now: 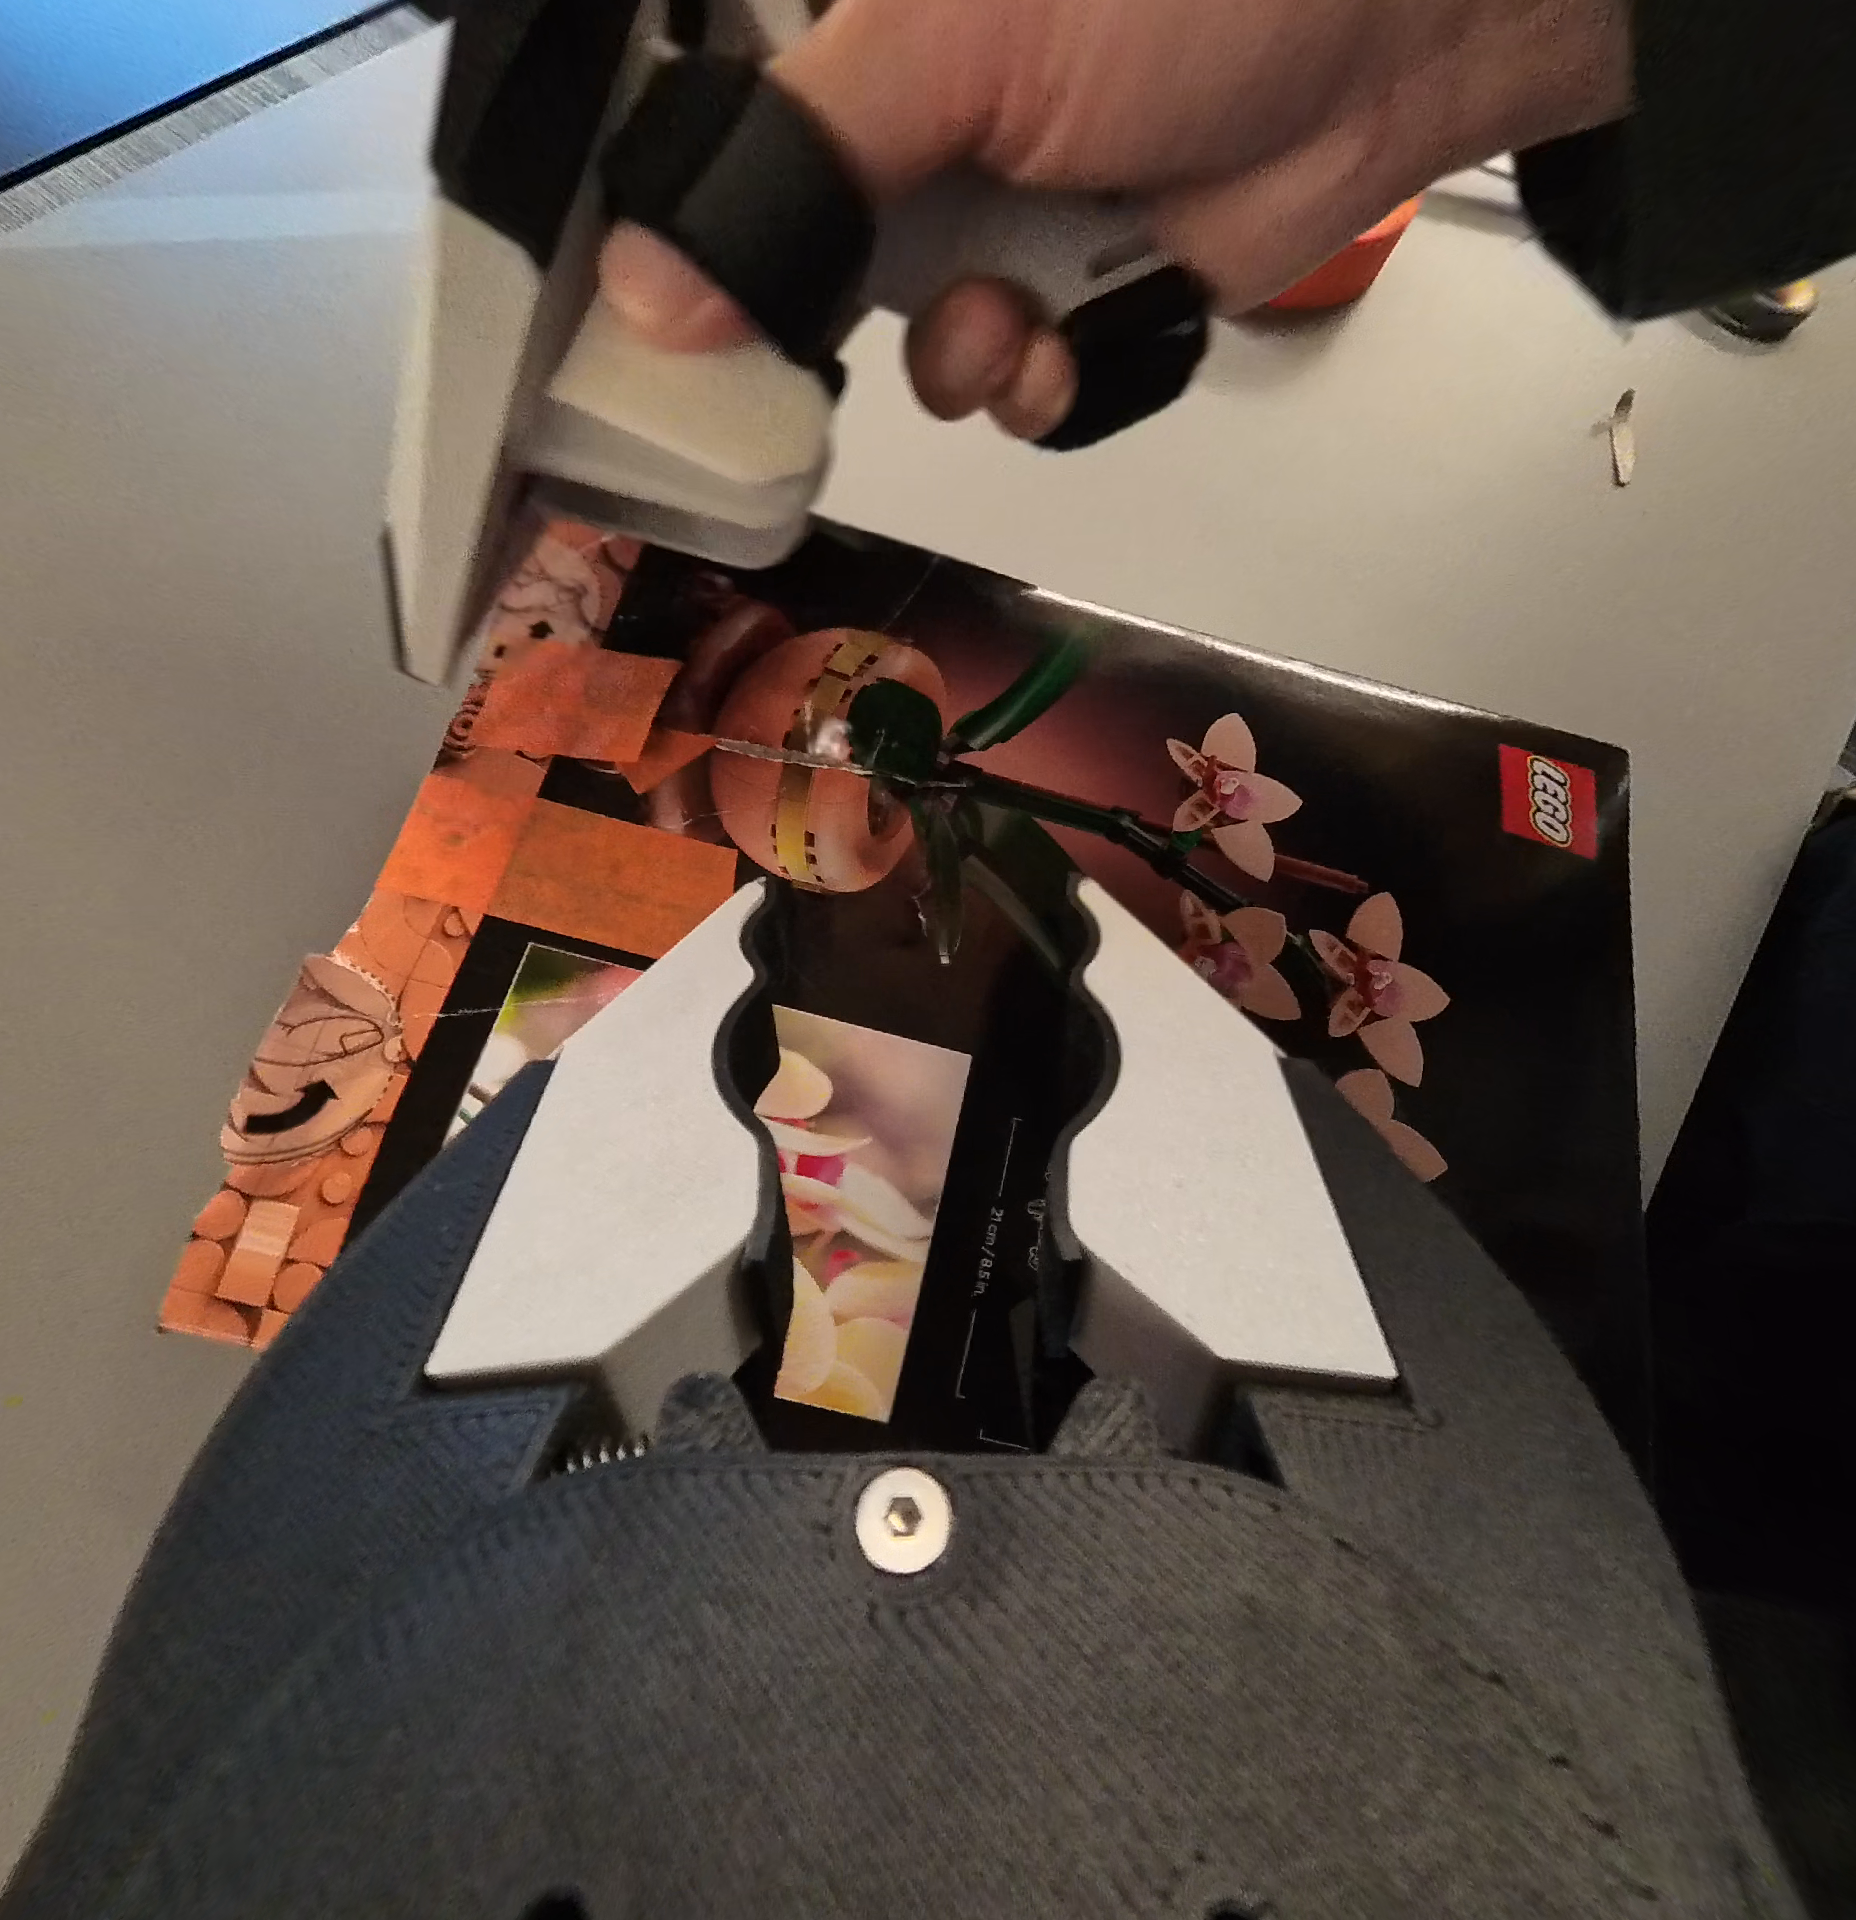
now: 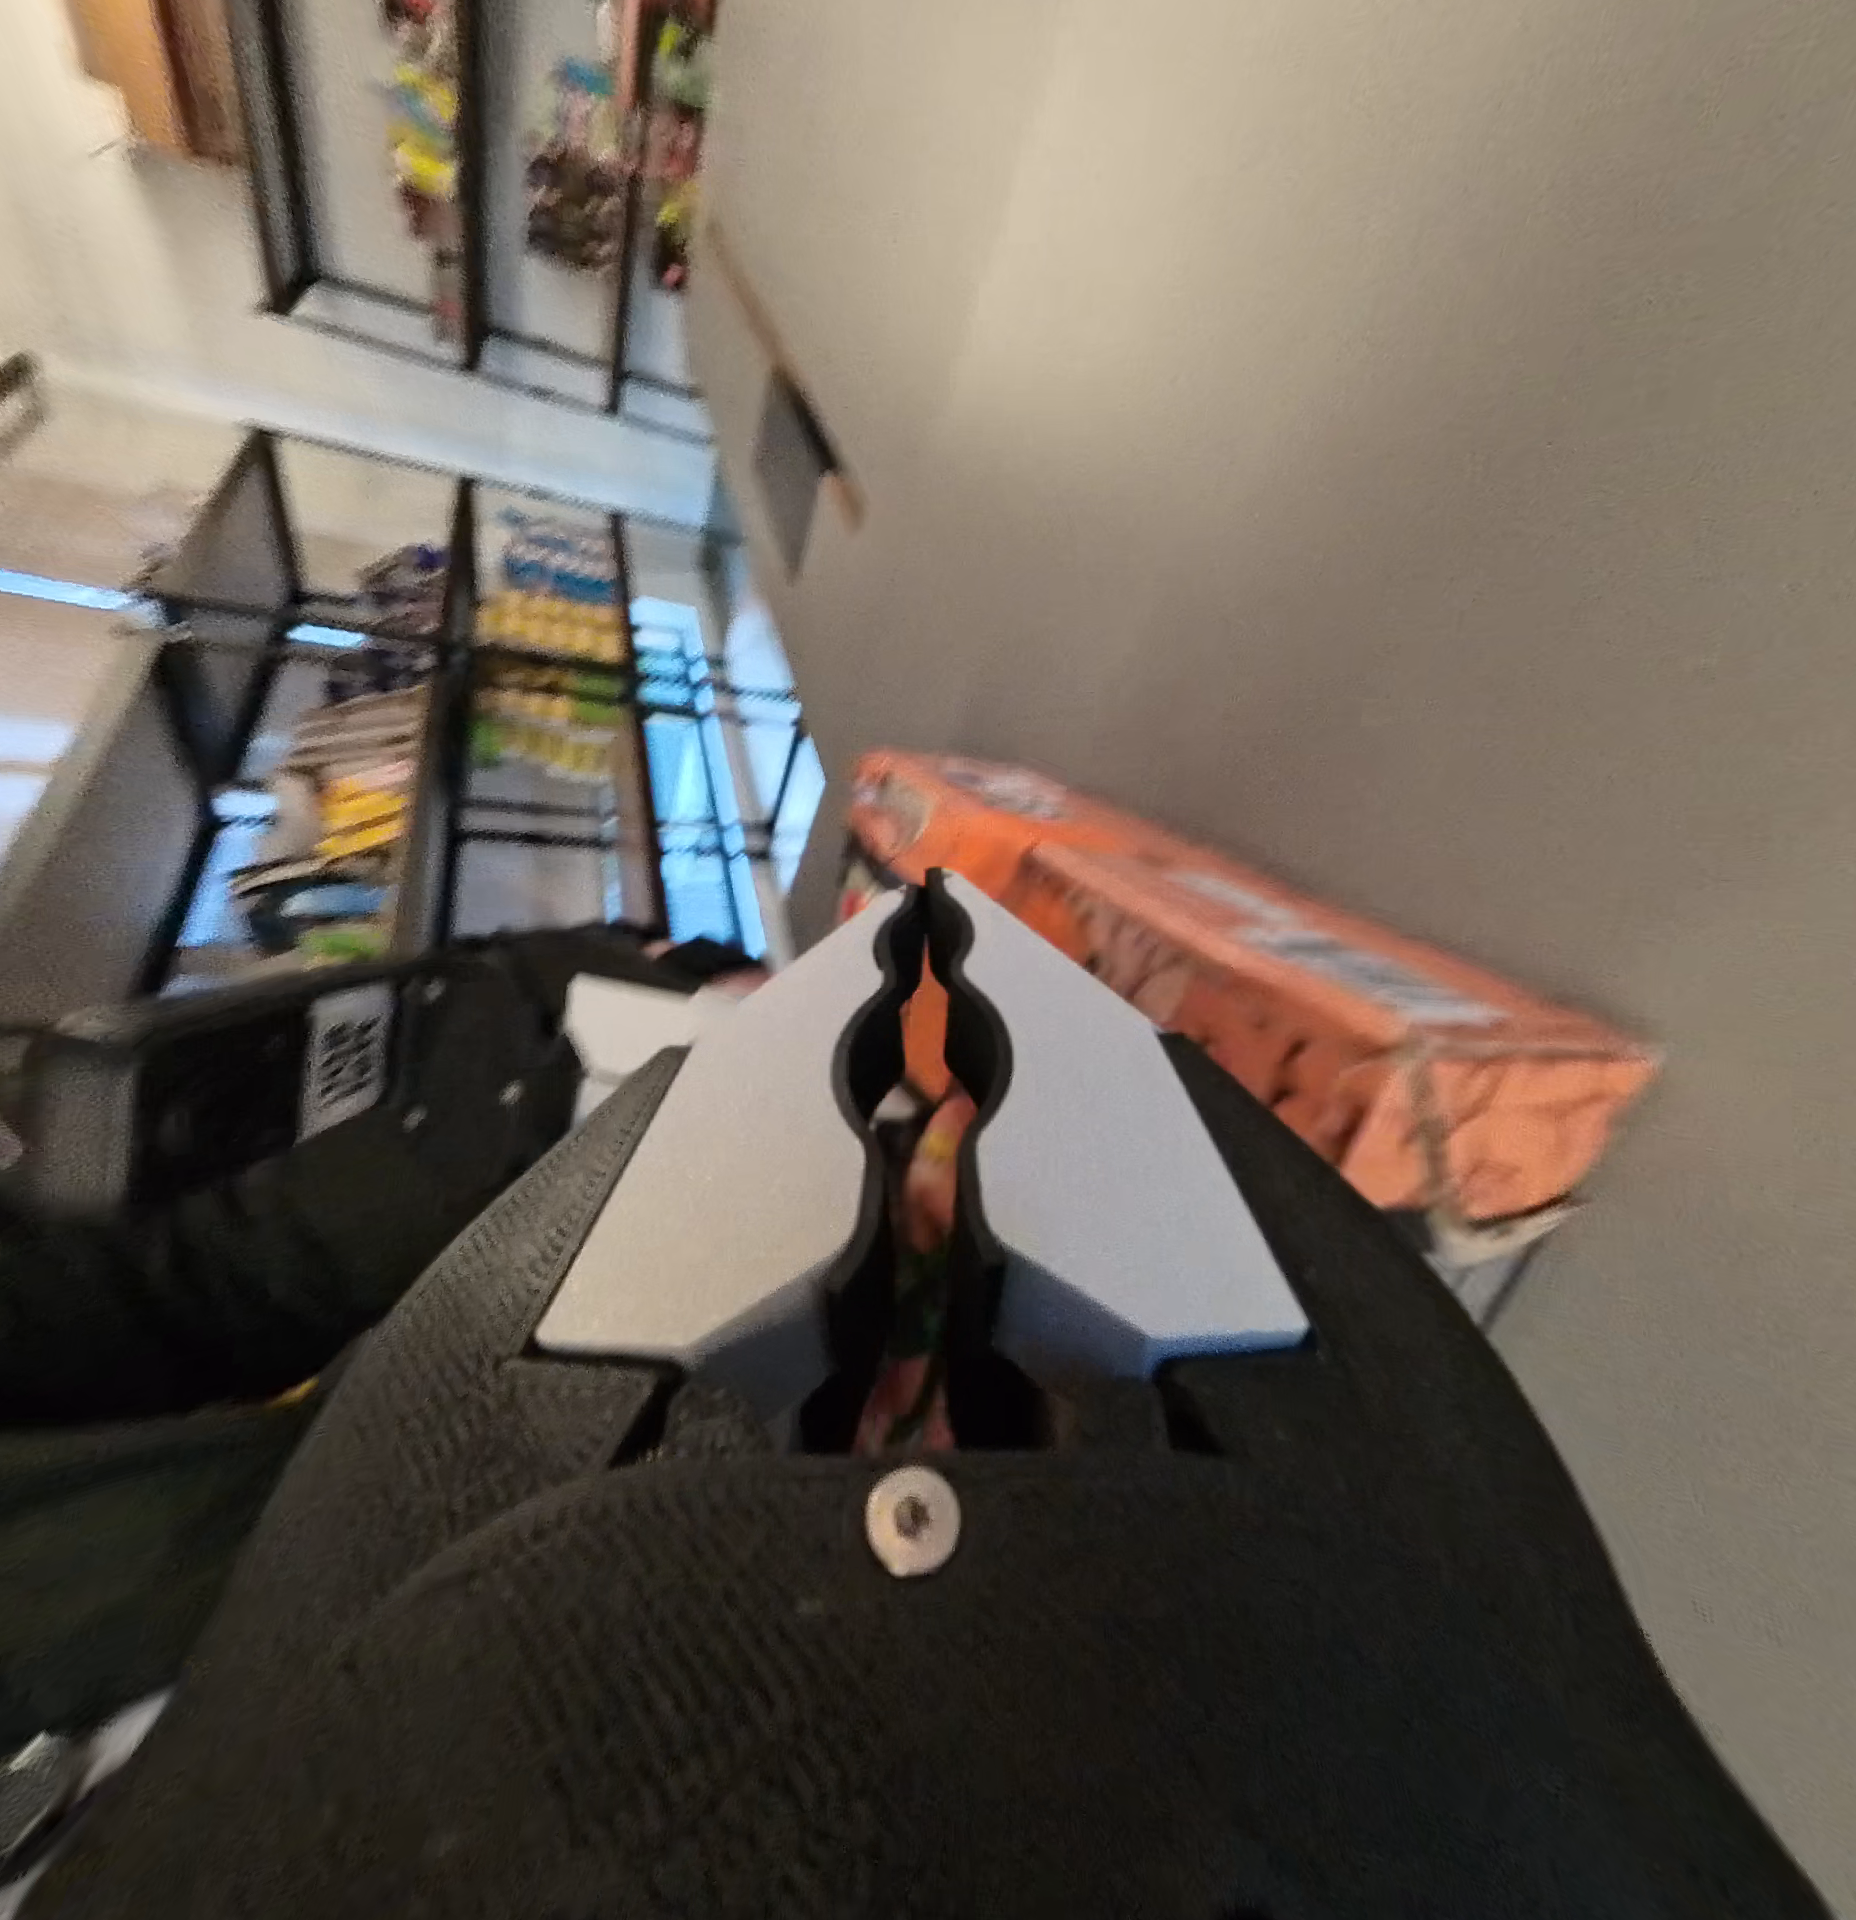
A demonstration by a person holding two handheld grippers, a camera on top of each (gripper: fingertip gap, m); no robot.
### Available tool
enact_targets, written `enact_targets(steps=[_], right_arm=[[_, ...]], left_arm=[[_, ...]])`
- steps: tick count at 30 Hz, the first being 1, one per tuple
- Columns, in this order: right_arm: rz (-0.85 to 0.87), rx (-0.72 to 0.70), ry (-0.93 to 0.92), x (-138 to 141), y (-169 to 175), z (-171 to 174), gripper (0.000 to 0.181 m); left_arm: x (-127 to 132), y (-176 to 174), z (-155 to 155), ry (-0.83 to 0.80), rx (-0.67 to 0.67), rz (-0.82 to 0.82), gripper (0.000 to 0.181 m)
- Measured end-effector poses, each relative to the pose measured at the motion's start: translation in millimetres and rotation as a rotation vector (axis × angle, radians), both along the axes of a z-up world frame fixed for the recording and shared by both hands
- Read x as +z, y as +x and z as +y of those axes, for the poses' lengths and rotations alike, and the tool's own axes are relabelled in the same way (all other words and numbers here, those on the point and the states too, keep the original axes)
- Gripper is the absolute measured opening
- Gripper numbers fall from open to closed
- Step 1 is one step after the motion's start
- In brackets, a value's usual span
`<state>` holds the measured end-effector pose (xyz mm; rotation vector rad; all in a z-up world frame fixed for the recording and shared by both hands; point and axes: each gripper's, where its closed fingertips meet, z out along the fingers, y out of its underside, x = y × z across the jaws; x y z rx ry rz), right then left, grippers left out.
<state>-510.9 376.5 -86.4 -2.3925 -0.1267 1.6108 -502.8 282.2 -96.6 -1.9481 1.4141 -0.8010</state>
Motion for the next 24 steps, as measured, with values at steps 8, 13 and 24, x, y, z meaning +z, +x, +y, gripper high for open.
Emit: enact_targets(steps=[8,13,24], right_arm=[[-0.008,-0.121,0.028,-2.6,27.3,-6.2,0.0],[-0.006,-0.113,-0.072,-18.2,30.8,-18.1,0.0],[-0.035,-0.16,0.022,-15.7,28.7,10.4,0.0]], left_arm=[[-0.7,-2.4,0.0,0.007,-0.001,0.007,0.05],[-2.1,-2.7,0.7,0.006,0.002,0.002,0.049],[-1.3,-4.7,-0.1,0.003,-0.006,0.005,0.049]])
